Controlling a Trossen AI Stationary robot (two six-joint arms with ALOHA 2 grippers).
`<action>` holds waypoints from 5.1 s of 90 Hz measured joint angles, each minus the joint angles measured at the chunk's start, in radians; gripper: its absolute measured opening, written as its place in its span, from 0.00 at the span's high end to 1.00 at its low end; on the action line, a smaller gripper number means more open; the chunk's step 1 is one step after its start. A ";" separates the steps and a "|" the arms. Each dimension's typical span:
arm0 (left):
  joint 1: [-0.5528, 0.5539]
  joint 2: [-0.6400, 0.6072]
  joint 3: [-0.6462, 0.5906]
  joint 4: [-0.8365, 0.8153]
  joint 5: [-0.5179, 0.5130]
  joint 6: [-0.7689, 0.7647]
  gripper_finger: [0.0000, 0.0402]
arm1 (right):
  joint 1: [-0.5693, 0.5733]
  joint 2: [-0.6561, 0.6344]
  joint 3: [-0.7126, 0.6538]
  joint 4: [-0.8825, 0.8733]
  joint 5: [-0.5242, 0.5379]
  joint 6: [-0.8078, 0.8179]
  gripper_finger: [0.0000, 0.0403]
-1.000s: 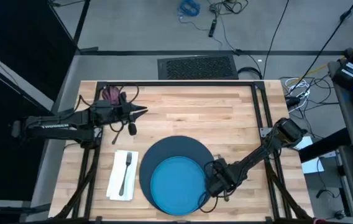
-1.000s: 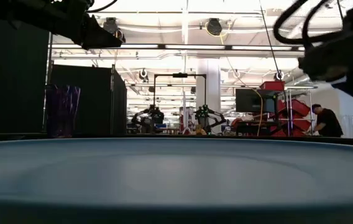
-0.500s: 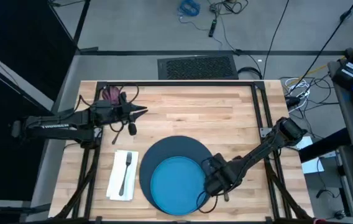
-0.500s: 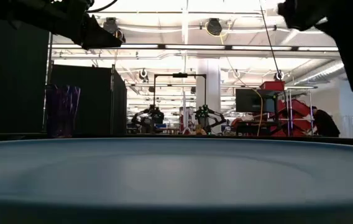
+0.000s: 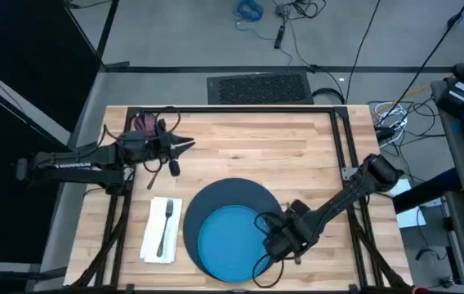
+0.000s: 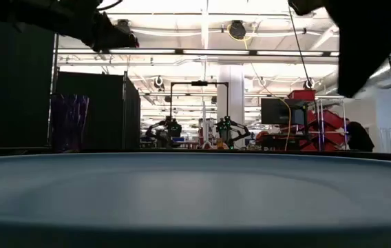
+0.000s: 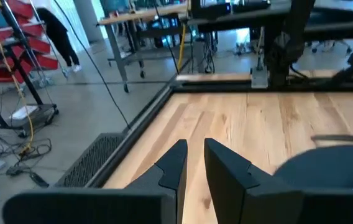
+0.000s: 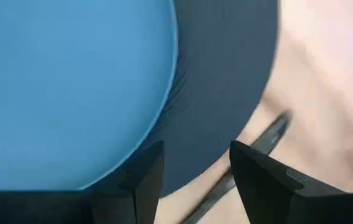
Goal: Set table place
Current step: Put the spoon on the right side of the table knife
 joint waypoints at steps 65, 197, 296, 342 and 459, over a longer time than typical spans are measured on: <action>0.003 -0.001 0.000 0.300 -0.063 0.187 0.89 | -0.483 -0.029 -0.002 -0.393 0.970 -0.357 0.58; 0.004 0.332 0.097 -0.791 -0.293 -0.734 0.89 | -0.933 -0.025 -0.114 1.150 -0.405 -1.230 0.58; 0.020 0.281 -0.021 -0.859 -0.161 -0.820 0.89 | -0.933 -0.025 -0.114 1.094 -0.408 -1.237 0.58; 0.020 0.281 -0.021 -0.831 -0.134 -0.864 0.83 | -0.933 -0.025 -0.114 0.982 -0.404 -1.286 0.58; 0.022 0.281 0.018 -1.063 -0.123 -0.968 0.68 | -0.935 -0.026 -0.114 0.937 -0.404 -1.320 0.58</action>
